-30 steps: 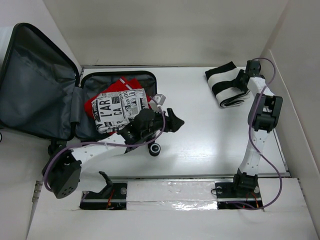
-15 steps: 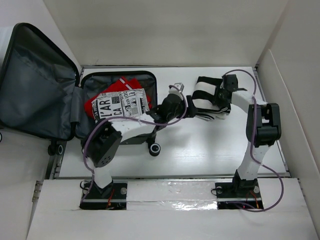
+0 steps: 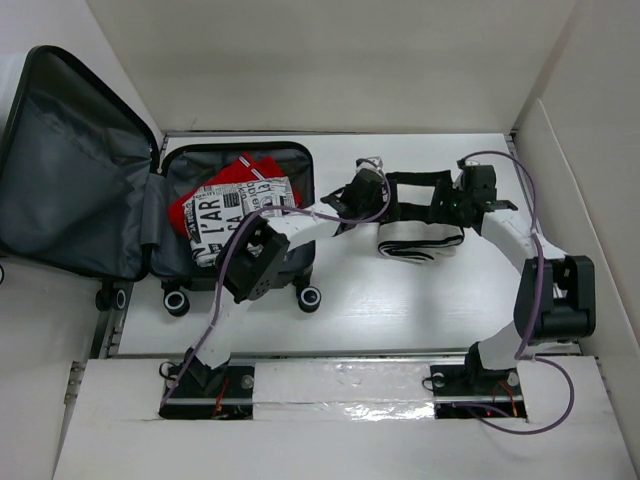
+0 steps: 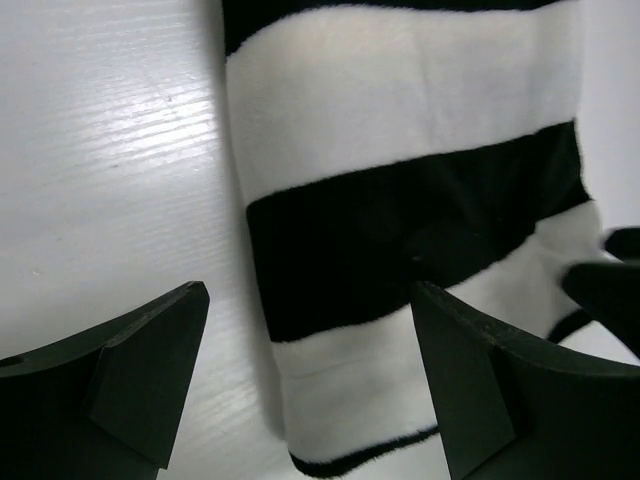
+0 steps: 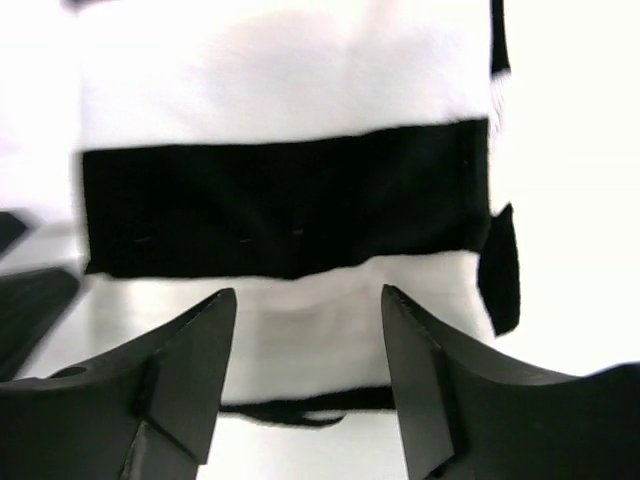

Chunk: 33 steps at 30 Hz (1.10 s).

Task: Pack the luggage

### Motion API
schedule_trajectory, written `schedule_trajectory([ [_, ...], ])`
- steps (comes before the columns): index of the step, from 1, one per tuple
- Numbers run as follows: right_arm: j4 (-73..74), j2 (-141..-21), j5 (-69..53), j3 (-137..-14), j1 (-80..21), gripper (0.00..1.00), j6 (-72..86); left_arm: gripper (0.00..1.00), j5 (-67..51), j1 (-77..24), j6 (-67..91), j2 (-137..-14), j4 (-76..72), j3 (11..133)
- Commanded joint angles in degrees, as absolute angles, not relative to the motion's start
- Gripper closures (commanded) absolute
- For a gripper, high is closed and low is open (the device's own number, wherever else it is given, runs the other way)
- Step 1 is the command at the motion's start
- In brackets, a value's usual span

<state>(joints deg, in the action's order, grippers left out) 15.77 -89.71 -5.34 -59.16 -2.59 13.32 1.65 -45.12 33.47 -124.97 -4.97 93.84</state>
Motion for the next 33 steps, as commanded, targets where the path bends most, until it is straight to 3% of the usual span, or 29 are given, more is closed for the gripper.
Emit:
schedule_trajectory([
  [1, 14.1, -84.2, -7.6, -60.1, -4.0, 0.31, 13.6, 0.19, 0.4, -44.4, 32.5, -128.5, -1.1, 99.7],
  [12, 2.9, -65.7, -8.6, -52.6, -15.6, 0.28, 17.7, 0.21, -11.9, -43.5, 36.7, -142.1, -0.8, 112.7],
  [15, 1.0, -63.4, -8.7, -52.3, -18.5, 0.30, 18.9, 0.36, -11.2, -44.4, 37.5, -143.3, -3.4, 114.0],
  [18, 1.5, -61.4, -8.3, -53.3, -20.3, 0.31, 19.0, 0.71, -13.5, -44.4, 38.7, -144.7, -5.3, 115.1],
  [19, 1.6, -60.7, -7.7, -53.4, -20.3, 0.31, 18.7, 0.96, -14.5, -44.4, 38.8, -144.7, -5.9, 115.1],
  [20, 1.7, -59.9, -7.2, -53.4, -20.3, 0.31, 18.6, 1.00, -15.5, -43.8, 38.7, -144.4, -6.0, 115.0],
  [26, -4.7, -48.4, 1.8, -44.1, -19.2, 0.34, 21.7, 1.00, -17.6, -41.1, 35.0, -130.7, -10.6, 106.5],
  [28, -12.5, -44.3, 2.3, -39.6, -18.6, 0.34, 23.0, 1.00, -17.4, -39.9, 32.7, -125.3, -8.1, 106.3],
  [33, -13.1, -42.6, 2.1, -35.0, -15.6, 0.34, 23.2, 1.00, -17.8, -34.2, 26.2, -116.4, -0.1, 105.1],
])
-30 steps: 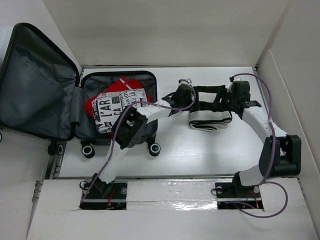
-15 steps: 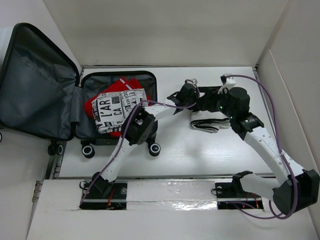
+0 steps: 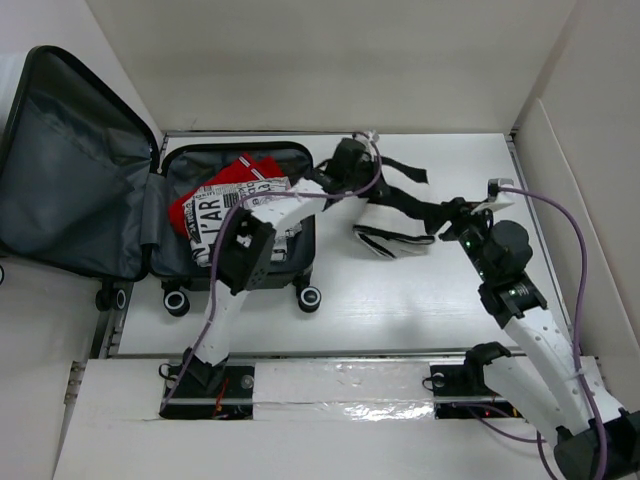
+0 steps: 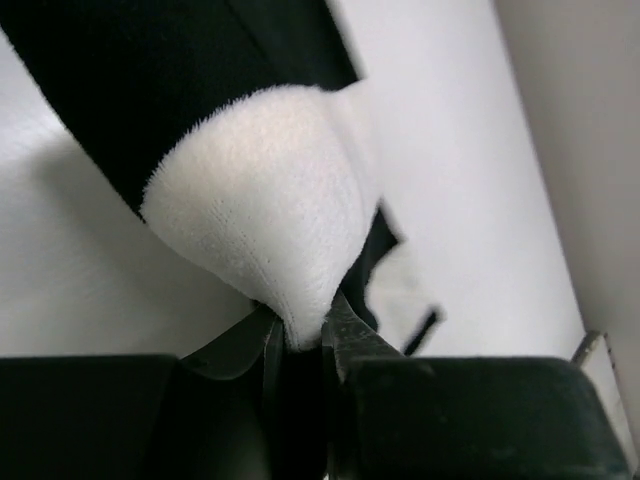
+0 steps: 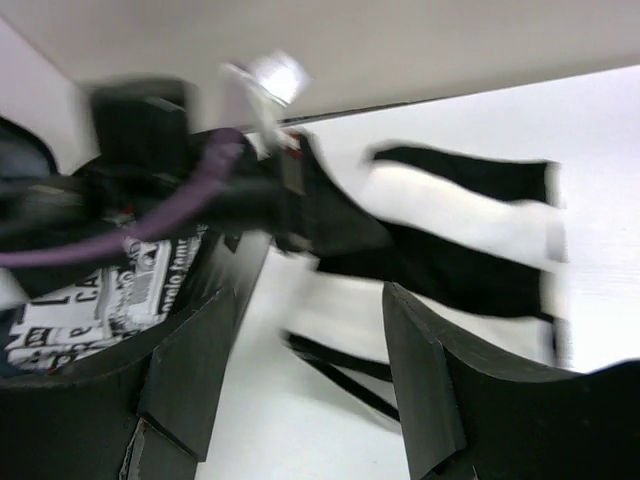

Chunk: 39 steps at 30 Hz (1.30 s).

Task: Pack the luggage

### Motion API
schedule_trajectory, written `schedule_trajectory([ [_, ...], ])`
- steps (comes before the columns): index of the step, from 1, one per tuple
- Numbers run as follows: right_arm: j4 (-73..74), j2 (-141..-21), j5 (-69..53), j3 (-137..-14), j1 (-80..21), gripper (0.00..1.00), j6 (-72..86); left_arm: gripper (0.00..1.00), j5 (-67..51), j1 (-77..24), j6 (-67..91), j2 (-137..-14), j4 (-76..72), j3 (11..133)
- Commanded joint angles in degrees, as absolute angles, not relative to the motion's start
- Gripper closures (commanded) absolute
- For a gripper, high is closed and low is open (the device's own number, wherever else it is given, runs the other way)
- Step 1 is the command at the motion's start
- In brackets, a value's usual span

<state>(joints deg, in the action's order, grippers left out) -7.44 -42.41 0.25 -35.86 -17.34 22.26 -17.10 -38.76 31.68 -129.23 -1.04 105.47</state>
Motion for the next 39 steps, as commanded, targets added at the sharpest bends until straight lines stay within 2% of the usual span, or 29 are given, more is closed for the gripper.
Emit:
schedule_trajectory([
  [1, -12.7, -42.7, 0.5, -34.9, -14.8, 0.33, 22.9, 1.00, -17.9, -32.9, 25.7, -112.7, -0.1, 103.7],
  [5, -10.6, -44.0, -6.1, -35.2, -10.6, 0.33, 22.6, 1.00, -19.2, -24.5, 26.5, -101.9, 0.2, 91.3],
  [10, -11.9, -43.5, -10.6, -33.2, -8.6, 0.33, 23.6, 1.00, -20.0, -13.6, 32.1, -85.6, -4.8, 70.0],
  [15, -12.7, -43.8, -13.2, -33.0, -10.4, 0.33, 23.4, 1.00, -13.7, -3.6, 32.9, -74.1, -3.3, 55.4],
  [21, -13.5, -46.1, -15.7, -32.7, -11.0, 0.32, 23.5, 1.00, -9.5, 4.3, 32.5, -68.1, -1.8, 46.2],
  [27, -12.7, -46.5, -15.9, -33.5, -13.0, 0.31, 22.4, 1.00, -4.3, 11.3, 30.9, -68.6, 3.2, 46.2],
  [28, -12.7, -46.4, -15.8, -33.6, -13.0, 0.31, 22.3, 0.95, -4.9, 12.0, 30.8, -68.1, 3.1, 46.1],
  [30, -12.7, -46.6, -15.7, -33.7, -13.6, 0.30, 22.2, 0.64, -6.1, 12.6, 30.2, -68.1, 4.1, 46.9],
  [32, -12.7, -47.1, -16.0, -33.9, -14.2, 0.29, 22.1, 0.37, -6.4, 12.6, 28.9, -68.2, 5.7, 48.1],
  [35, -12.1, -48.0, -15.7, -34.7, -15.6, 0.28, 21.7, 0.35, -4.4, 12.6, 28.4, -63.4, 8.2, 49.3],
  [37, -11.9, -47.6, -15.2, -34.8, -16.5, 0.33, 21.3, 0.38, -2.6, 12.6, 28.5, -56.0, 9.9, 49.9],
  [39, -11.8, -47.2, -14.7, -34.7, -17.9, 0.63, 21.1, 0.54, 3.3, 12.6, 28.6, -50.5, 13.8, 50.8],
])
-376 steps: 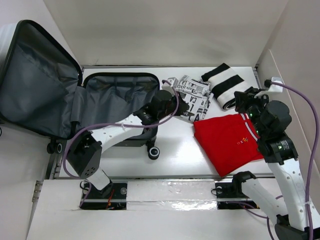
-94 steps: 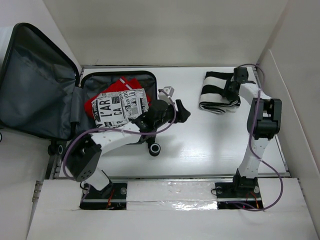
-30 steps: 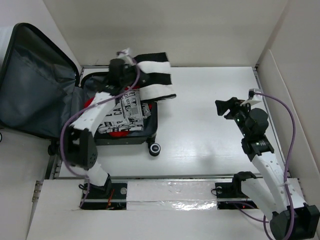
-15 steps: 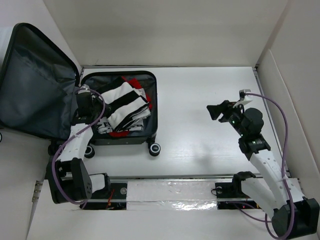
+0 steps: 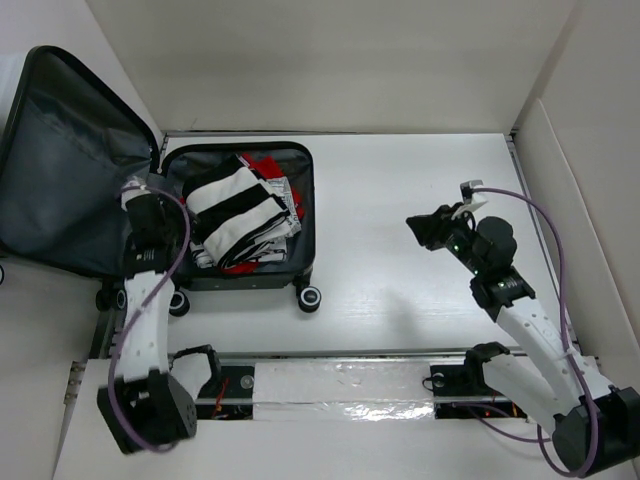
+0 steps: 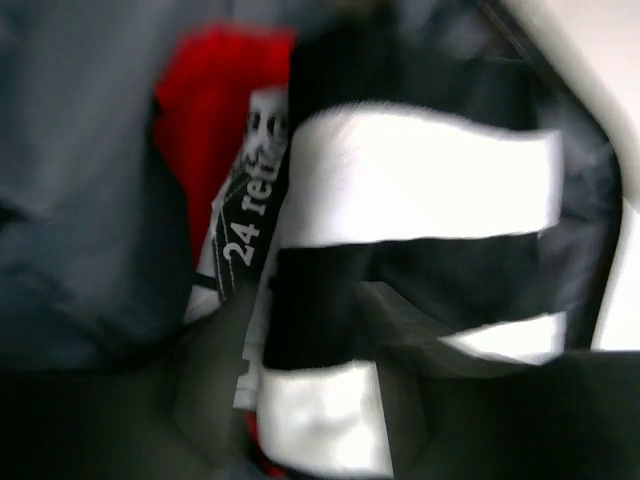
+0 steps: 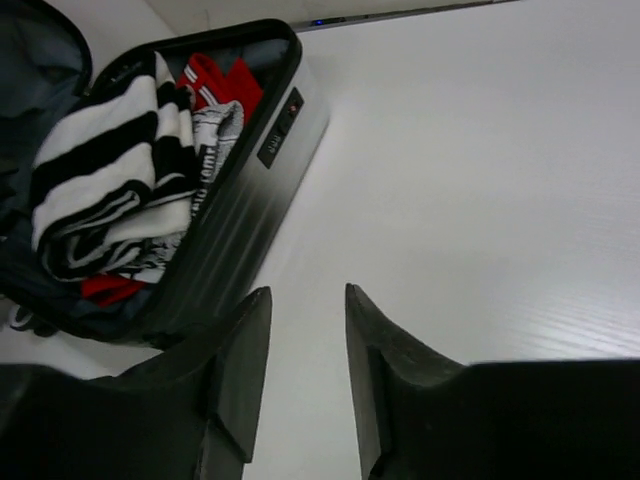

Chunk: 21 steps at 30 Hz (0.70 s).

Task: Pack the luggage

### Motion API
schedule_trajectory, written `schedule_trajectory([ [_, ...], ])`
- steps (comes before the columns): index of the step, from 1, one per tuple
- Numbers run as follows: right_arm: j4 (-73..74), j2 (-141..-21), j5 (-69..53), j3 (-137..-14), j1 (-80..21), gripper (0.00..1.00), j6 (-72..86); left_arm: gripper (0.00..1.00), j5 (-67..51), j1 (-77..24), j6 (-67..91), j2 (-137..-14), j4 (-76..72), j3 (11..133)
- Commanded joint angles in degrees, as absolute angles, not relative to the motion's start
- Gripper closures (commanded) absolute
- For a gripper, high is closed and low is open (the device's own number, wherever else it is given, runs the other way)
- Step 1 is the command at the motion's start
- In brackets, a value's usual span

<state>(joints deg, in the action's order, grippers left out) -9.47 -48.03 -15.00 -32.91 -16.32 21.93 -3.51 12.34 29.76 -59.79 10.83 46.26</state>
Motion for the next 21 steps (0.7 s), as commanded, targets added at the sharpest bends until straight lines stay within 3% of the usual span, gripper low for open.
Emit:
schedule_trajectory([
  [1, -11.8, -47.1, -14.6, -34.7, -17.9, 0.86, 21.1, 0.71, 5.8, 12.6, 28.6, -44.8, 15.1, 51.7],
  [3, -11.9, -47.5, -14.9, -34.9, -18.5, 0.96, 21.2, 0.95, 13.9, 12.6, 28.3, -39.7, 21.1, 52.4],
  [4, -12.0, -47.6, -15.0, -34.9, -18.5, 0.98, 21.2, 1.00, 17.8, 11.5, 28.7, -38.9, 24.1, 54.7],
  [11, -11.7, -51.9, -17.7, -36.0, -18.5, 0.93, 21.3, 1.00, 56.0, 9.7, 40.2, -35.3, 36.7, 49.9],
  [12, -11.7, -52.6, -18.4, -36.2, -18.5, 0.92, 21.3, 1.00, 57.3, 9.7, 42.3, -34.7, 37.3, 49.6],
  [16, -11.3, -52.4, -19.7, -36.6, -19.0, 0.82, 20.8, 0.56, 61.5, 9.7, 40.8, -34.4, 31.7, 47.4],
  [17, -11.1, -52.2, -18.6, -36.6, -20.1, 0.75, 20.5, 0.45, 63.1, 9.7, 40.3, -35.3, 31.2, 47.5],
  [19, -10.8, -51.9, -17.1, -36.6, -21.2, 0.68, 20.2, 0.40, 65.1, 10.9, 38.4, -39.9, 30.1, 47.5],
  [21, -9.5, -51.9, -15.2, -37.3, -21.9, 0.65, 19.4, 0.41, 66.0, 13.3, 45.6, -43.7, 37.0, 49.3],
])
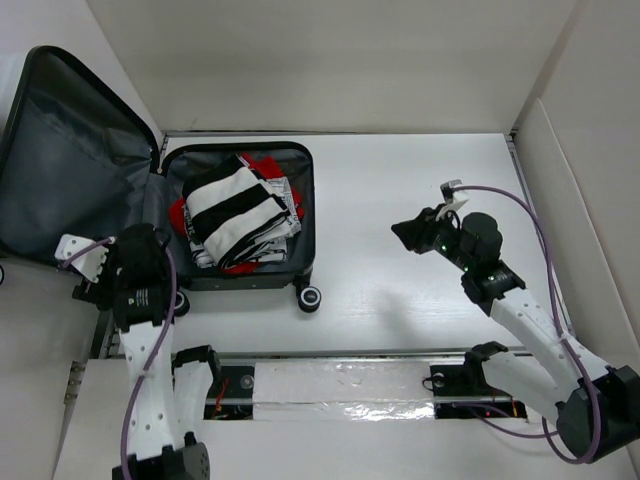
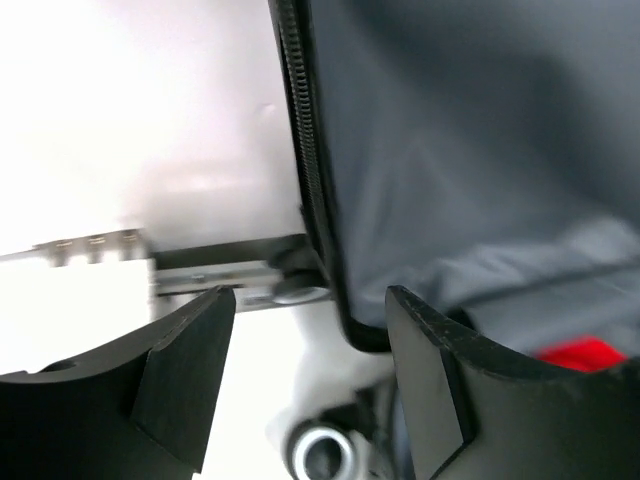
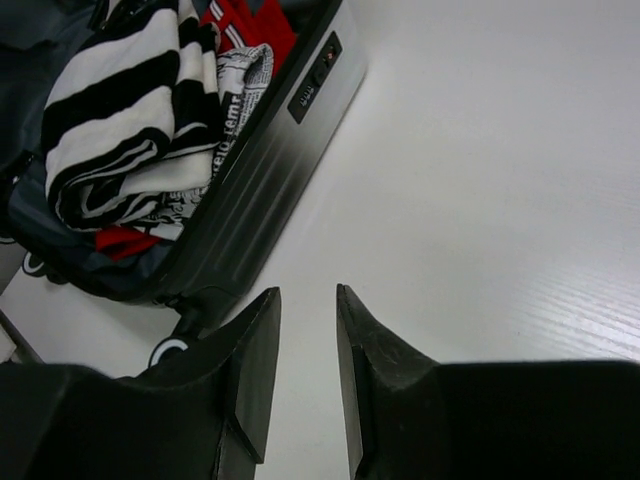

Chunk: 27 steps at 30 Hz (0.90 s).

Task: Pack the luggage

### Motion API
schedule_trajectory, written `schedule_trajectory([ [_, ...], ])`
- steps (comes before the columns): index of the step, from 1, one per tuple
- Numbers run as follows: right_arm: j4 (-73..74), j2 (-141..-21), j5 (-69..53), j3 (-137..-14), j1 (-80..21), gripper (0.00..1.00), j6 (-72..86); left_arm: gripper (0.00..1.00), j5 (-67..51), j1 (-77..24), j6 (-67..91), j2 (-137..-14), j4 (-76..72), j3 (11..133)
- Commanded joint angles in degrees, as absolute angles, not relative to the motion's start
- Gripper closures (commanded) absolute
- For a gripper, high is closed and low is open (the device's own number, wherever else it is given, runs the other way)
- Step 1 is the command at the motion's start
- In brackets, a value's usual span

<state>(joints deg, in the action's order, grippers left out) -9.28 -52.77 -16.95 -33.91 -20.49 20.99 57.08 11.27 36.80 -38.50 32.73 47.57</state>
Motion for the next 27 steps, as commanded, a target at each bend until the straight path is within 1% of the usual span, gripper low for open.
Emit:
schedule_trajectory([
  [1, -8.9, -52.2, -14.9, -37.5, -21.9, 0.65, 19.1, 0.42, 65.3, 15.4, 44.5, -45.9, 36.2, 49.3],
  [5, -9.0, -52.8, -14.9, -37.7, -21.9, 0.65, 18.8, 0.42, 64.8, 17.0, 38.2, -48.8, 30.3, 49.0],
  [10, -8.7, -54.8, -14.9, -38.6, -23.8, 0.65, 18.0, 0.46, 61.1, 18.0, 37.5, -54.9, 30.2, 56.8],
  [12, -7.6, -55.5, -14.9, -39.2, -23.8, 0.65, 17.1, 0.51, 58.8, 19.9, 36.1, -56.9, 29.9, 58.5],
  [14, -6.3, -55.5, -13.5, -40.0, -24.3, 0.64, 16.3, 0.59, 59.4, 21.4, 36.8, -59.5, 30.6, 60.2],
  [16, -5.2, -54.8, -10.2, -40.0, -24.3, 0.65, 16.1, 0.60, 59.7, 21.4, 36.4, -59.5, 29.5, 59.0],
  [19, -6.2, -54.4, -10.2, -39.4, -24.9, 0.64, 16.4, 0.63, 58.6, 21.4, 35.7, -59.3, 28.1, 58.4],
  [20, -6.3, -55.1, -10.2, -39.5, -24.9, 0.64, 16.5, 0.68, 57.9, 21.4, 35.7, -59.4, 28.2, 58.8],
  [22, -5.6, -56.2, -9.9, -40.2, -24.9, 0.64, 16.4, 0.75, 56.7, 21.4, 35.5, -59.4, 28.6, 59.8],
  [23, -5.5, -57.2, -10.1, -40.3, -24.9, 0.64, 16.3, 0.90, 55.9, 20.8, 35.4, -59.2, 28.8, 60.2],
  [24, -5.9, -57.7, -10.5, -40.3, -24.9, 0.64, 16.3, 0.96, 54.5, 19.5, 34.2, -59.0, 28.6, 60.3],
  [25, -6.0, -58.1, -10.6, -40.5, -24.9, 0.64, 16.4, 1.00, 53.8, 18.6, 34.1, -57.7, 27.8, 60.0],
  [27, -6.2, -59.4, -10.9, -40.8, -25.4, 0.64, 16.5, 1.00, 47.9, 15.0, 33.8, -55.8, 26.4, 58.9],
])
